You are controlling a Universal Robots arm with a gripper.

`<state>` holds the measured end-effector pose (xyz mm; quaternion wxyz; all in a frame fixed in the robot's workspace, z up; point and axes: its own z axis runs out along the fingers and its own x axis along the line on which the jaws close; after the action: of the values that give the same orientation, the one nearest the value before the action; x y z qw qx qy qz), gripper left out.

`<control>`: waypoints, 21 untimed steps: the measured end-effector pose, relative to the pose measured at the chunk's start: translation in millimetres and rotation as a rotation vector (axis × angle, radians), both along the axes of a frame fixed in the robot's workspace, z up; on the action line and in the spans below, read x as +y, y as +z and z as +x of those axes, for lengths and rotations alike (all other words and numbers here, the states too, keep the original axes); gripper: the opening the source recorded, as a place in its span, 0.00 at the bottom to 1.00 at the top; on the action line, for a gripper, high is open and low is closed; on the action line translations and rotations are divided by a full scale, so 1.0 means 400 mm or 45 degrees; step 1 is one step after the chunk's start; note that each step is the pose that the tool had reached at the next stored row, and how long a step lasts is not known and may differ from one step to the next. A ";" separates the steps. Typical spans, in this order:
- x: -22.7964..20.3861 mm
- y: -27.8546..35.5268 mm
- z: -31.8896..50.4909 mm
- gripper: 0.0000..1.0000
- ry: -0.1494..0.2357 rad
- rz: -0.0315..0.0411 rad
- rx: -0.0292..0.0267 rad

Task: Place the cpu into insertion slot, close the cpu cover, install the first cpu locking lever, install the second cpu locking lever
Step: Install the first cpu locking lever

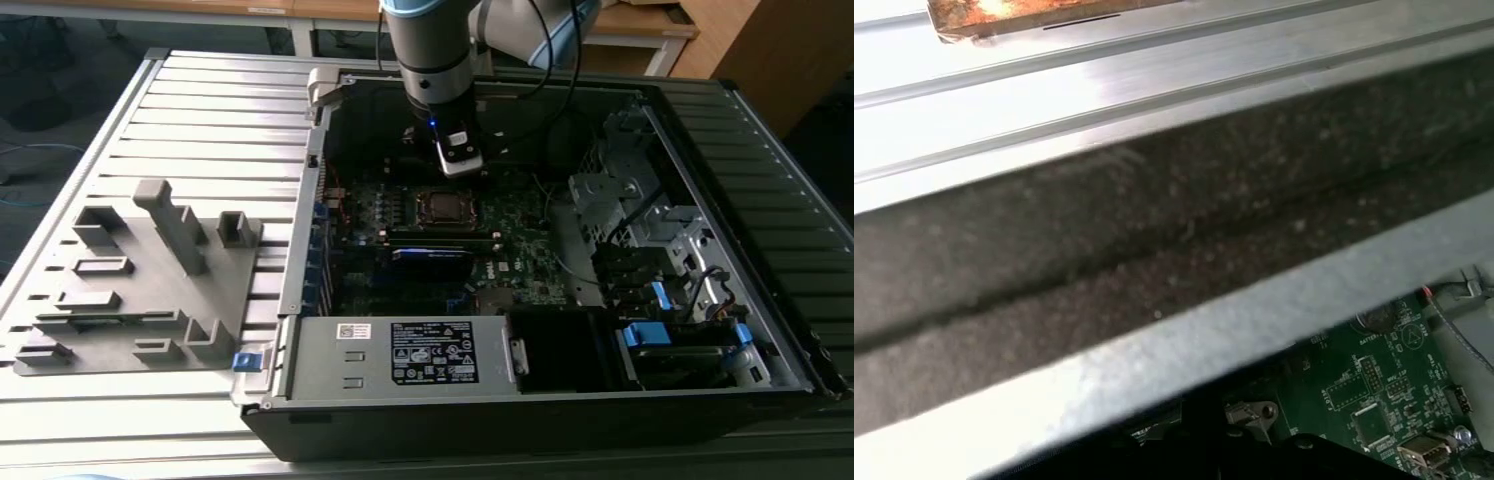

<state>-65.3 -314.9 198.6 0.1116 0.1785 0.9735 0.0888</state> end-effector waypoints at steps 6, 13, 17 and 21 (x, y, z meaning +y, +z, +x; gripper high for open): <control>0.000 0.001 0.000 0.11 0.000 -0.0002 0.0001; 0.000 0.005 0.000 0.11 0.000 -0.0002 0.0001; 0.000 0.007 0.000 0.11 0.000 0.0001 -0.0001; 0.002 0.007 -0.001 0.11 0.000 0.0005 0.0004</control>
<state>-65.7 -314.3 201.4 0.1114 0.1786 0.9735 0.0889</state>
